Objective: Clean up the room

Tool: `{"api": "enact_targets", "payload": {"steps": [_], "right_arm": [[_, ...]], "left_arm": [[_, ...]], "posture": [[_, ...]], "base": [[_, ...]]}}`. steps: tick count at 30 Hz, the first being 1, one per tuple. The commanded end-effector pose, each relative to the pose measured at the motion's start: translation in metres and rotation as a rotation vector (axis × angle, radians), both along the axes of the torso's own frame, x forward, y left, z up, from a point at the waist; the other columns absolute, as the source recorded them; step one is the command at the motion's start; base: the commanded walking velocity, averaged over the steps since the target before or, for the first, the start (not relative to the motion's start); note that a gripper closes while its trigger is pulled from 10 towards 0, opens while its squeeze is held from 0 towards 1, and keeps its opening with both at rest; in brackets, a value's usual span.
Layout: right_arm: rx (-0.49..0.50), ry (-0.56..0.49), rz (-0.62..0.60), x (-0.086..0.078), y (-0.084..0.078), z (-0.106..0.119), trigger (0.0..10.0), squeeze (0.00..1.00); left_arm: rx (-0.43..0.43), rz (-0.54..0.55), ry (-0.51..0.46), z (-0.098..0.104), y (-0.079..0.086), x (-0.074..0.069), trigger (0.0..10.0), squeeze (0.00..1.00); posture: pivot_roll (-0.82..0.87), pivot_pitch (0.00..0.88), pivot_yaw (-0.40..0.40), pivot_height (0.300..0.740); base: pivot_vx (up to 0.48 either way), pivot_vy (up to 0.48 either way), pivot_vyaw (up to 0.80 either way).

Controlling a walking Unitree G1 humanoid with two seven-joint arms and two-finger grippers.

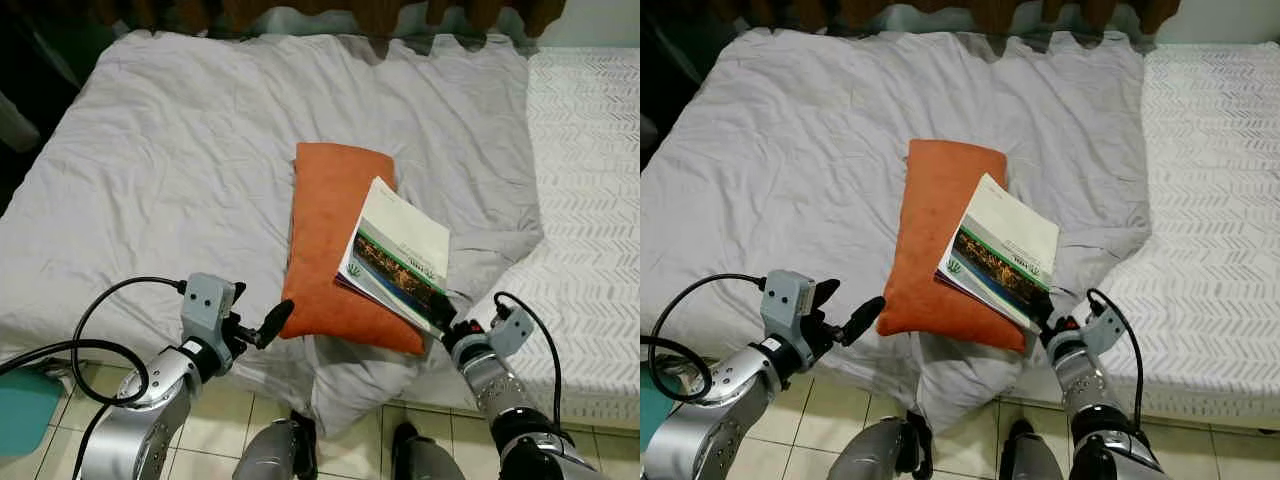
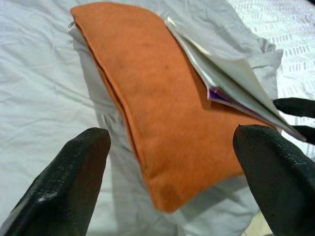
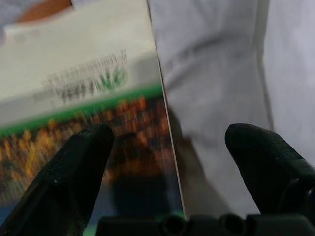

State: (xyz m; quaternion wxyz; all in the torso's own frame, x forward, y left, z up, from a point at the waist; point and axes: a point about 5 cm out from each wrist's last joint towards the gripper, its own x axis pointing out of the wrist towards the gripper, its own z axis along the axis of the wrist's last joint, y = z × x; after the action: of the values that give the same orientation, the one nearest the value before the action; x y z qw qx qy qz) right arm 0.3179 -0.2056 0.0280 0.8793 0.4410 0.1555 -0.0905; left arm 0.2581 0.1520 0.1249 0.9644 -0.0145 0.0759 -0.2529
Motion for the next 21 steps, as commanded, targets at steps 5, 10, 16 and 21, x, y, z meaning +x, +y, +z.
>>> {"api": "enact_targets", "payload": {"steps": [5,10,16,21], "right_arm": [[0.066,0.059,0.019,-0.006,0.014,-0.013,10.0,0.0],[0.073,0.046,0.02,-0.003,0.018,-0.01,10.0,0.0],[0.092,0.035,0.018,0.002,0.019,-0.006,10.0,0.0],[0.099,0.035,0.01,0.003,0.019,-0.005,10.0,0.0]], "left_arm": [[0.022,-0.028,0.053,-0.015,-0.001,-0.005,10.0,0.0],[-0.014,-0.099,0.065,-0.016,-0.009,-0.008,10.0,0.0],[-0.103,-0.248,0.121,-0.025,-0.031,-0.008,10.0,0.0],[-0.148,-0.294,0.148,-0.027,-0.039,-0.007,10.0,0.0]], "posture": [[0.13,0.26,0.093,0.74],[0.13,0.255,0.089,0.74],[0.13,0.244,0.081,0.74],[0.13,0.239,0.081,0.74]], "base": [[0.0,0.0,0.0],[0.0,0.0,0.0],[0.0,0.0,0.0],[0.0,0.0,0.0]]}}
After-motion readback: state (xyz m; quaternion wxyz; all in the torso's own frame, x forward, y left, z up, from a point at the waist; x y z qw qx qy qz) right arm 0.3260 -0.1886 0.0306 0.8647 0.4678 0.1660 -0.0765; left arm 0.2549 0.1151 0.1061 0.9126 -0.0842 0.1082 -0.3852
